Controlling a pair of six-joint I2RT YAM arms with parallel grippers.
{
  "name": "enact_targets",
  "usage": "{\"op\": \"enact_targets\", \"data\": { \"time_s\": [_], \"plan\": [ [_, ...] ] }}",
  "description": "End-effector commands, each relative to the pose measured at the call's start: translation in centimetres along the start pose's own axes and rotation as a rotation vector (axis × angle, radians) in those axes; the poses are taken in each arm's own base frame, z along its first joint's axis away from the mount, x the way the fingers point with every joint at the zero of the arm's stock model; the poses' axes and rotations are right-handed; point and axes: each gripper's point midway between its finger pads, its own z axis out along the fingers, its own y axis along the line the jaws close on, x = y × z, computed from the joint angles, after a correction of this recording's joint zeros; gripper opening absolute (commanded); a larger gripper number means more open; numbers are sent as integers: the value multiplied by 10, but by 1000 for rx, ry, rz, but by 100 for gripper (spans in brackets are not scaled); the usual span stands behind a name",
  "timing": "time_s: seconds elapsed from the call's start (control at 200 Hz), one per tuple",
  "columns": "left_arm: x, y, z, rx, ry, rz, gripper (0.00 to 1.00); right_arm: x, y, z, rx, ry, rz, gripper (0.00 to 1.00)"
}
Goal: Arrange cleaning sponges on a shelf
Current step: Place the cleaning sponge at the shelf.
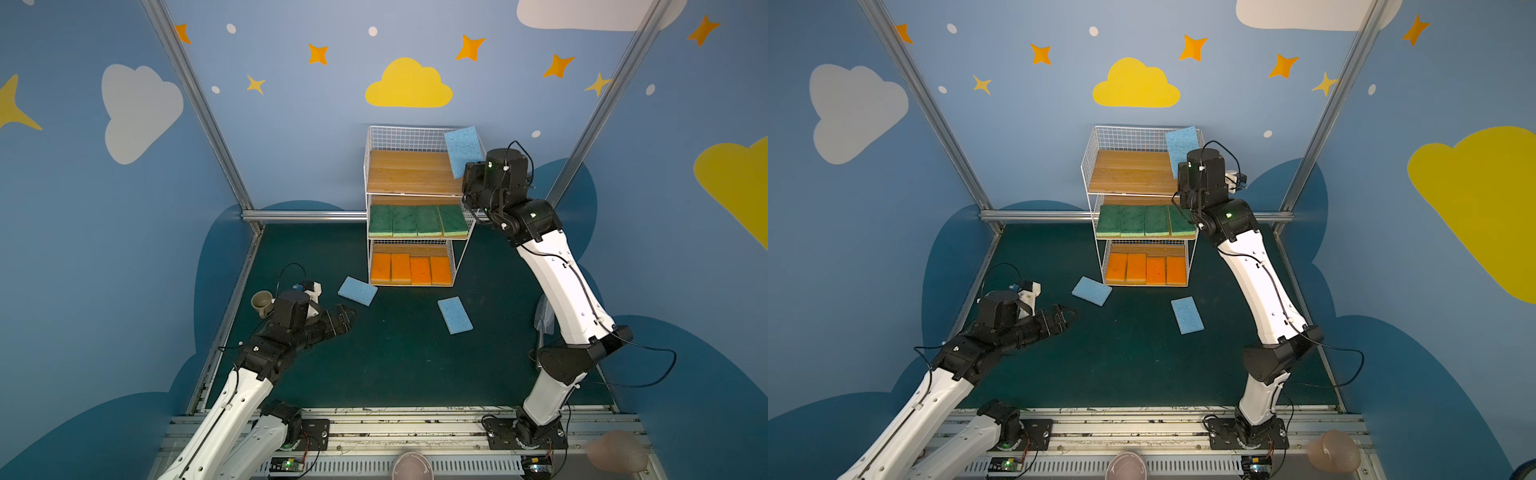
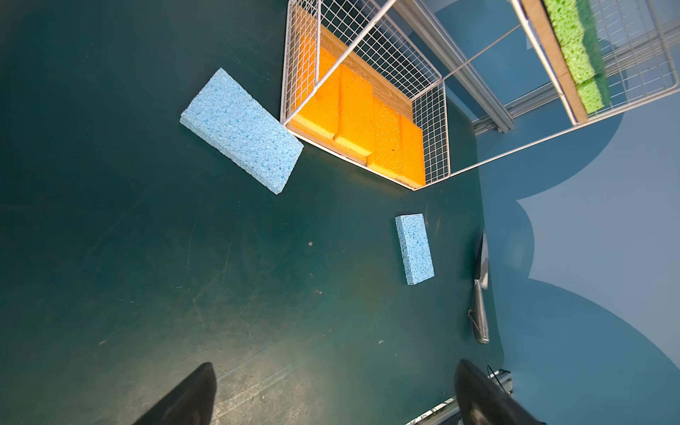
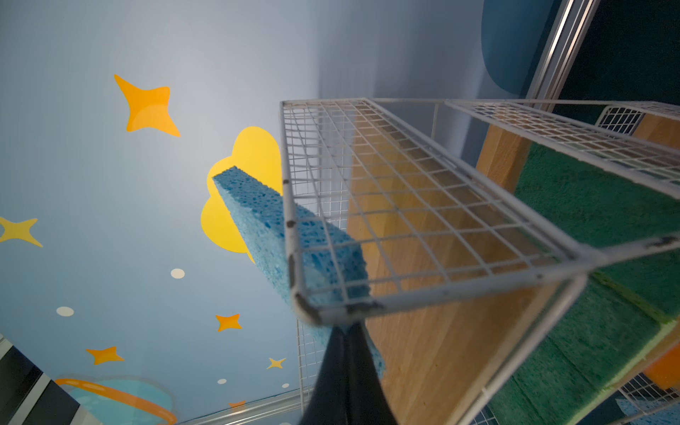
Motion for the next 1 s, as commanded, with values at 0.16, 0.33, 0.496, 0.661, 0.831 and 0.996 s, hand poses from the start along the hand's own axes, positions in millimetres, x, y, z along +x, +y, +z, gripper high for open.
{"op": "enact_targets", "data": {
  "time_s": [0.16, 0.33, 0.496, 0.661, 0.831, 0.996],
  "plan": [
    [-9, -6, -6, 5, -22, 21, 100, -4, -8, 3, 11, 2, 23, 17],
    [-10, -5, -7, -3, -25, 21, 100, -3, -9, 4, 5, 11, 20, 29],
    [-12, -4, -8, -12, -28, 23, 100, -3, -2, 0, -26, 19, -21, 52],
    [-16, -6, -6, 15, -6, -5, 100, -1, 20, -17, -117, 50, -128, 81],
    [-20, -9, -3, 20, 17, 3, 100, 10, 20, -43, -191, 129, -248, 83],
    [-12, -15, 11, 29, 62, -14, 99, 23, -5, -81, -293, 241, -403, 83]
  ]
}}
